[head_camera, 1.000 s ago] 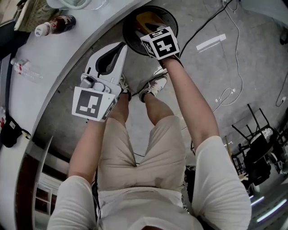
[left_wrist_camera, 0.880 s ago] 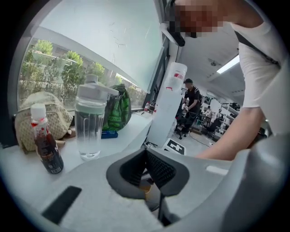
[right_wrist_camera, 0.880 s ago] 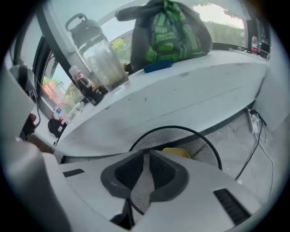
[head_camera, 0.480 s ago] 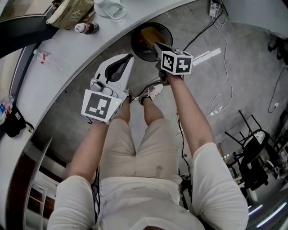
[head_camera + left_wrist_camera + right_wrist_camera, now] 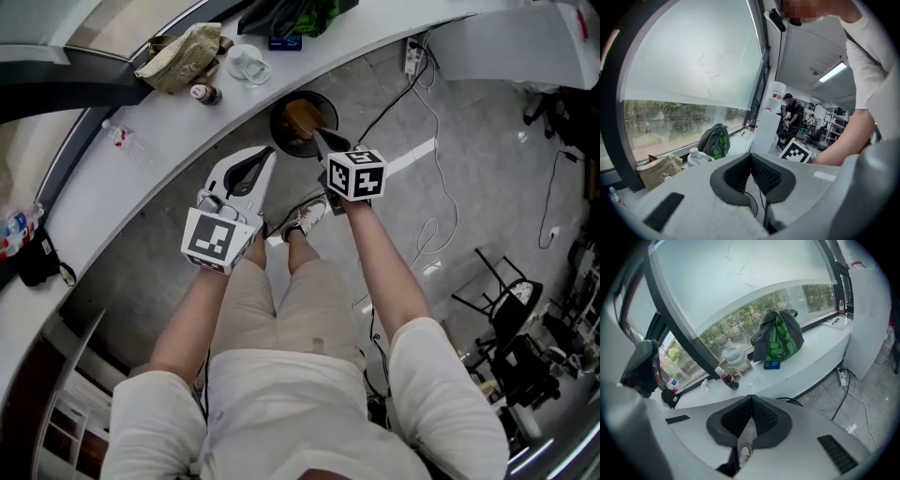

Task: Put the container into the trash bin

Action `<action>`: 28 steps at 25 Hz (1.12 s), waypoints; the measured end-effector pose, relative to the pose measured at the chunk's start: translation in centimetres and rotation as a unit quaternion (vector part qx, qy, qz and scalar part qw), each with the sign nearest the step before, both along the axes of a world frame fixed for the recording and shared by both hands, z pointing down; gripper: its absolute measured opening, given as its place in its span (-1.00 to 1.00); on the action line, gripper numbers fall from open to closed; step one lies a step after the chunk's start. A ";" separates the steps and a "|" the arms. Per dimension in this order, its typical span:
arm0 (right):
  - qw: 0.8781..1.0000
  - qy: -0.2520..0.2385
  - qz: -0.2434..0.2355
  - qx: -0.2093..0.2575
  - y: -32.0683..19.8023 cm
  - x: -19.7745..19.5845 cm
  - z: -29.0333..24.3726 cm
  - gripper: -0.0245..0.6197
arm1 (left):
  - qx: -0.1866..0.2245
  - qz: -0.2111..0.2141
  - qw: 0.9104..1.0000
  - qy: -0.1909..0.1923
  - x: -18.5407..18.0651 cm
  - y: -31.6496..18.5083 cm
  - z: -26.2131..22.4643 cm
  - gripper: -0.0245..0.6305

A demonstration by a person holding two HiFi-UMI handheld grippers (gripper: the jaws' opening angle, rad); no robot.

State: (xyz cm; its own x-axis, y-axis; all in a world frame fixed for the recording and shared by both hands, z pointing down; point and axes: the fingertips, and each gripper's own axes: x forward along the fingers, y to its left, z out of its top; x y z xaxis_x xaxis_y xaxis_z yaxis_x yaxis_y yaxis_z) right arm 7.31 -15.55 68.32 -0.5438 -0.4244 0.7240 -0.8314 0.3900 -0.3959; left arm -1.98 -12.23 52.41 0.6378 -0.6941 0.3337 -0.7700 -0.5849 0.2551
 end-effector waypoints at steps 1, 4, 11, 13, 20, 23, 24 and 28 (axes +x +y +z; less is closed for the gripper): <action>1.000 -0.001 0.003 0.004 0.3 0.0 -1.2 -0.92 | 0.004 0.000 1.000 -0.001 -0.2 0.2 -1.0 -0.87; 1.000 -0.010 0.022 0.012 1.0 0.0 -4.5 -0.92 | 0.014 -0.003 1.000 -0.001 -1.1 0.6 -4.2 -0.87; 0.998 -0.026 0.033 0.036 2.1 -0.1 -11.8 -0.92 | 0.038 -0.019 0.999 0.010 -1.3 1.1 -11.2 -0.87; 0.997 -0.036 0.037 0.049 2.0 0.0 -14.2 -0.92 | 0.050 -0.019 0.998 0.013 -1.2 1.0 -13.2 -0.87; 0.992 -0.053 0.043 0.107 1.7 1.9 -22.2 -0.92 | 0.096 -0.025 0.995 0.012 -1.7 1.3 -19.6 -0.87; 0.989 -0.052 0.030 0.137 1.0 2.7 -25.4 -0.92 | 0.112 -0.035 0.993 0.005 -2.1 0.9 -21.5 -0.87; 0.987 -0.051 0.028 0.147 0.8 3.1 -26.5 -0.92 | 0.117 -0.039 0.992 0.003 -2.1 0.7 -22.1 -0.87; 0.977 -0.061 0.029 0.202 -0.8 4.3 -31.7 -0.92 | 0.153 -0.048 0.987 0.004 -2.1 -0.3 -25.6 -0.87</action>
State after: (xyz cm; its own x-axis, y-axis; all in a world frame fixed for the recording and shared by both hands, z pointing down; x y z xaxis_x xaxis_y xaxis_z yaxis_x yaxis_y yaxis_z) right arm 11.61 -16.36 36.64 -0.5819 -0.6948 0.4227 -0.8131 0.4881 -0.3171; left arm -4.07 -12.50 26.76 0.5659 -0.8192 0.0933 -0.8243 -0.5598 0.0841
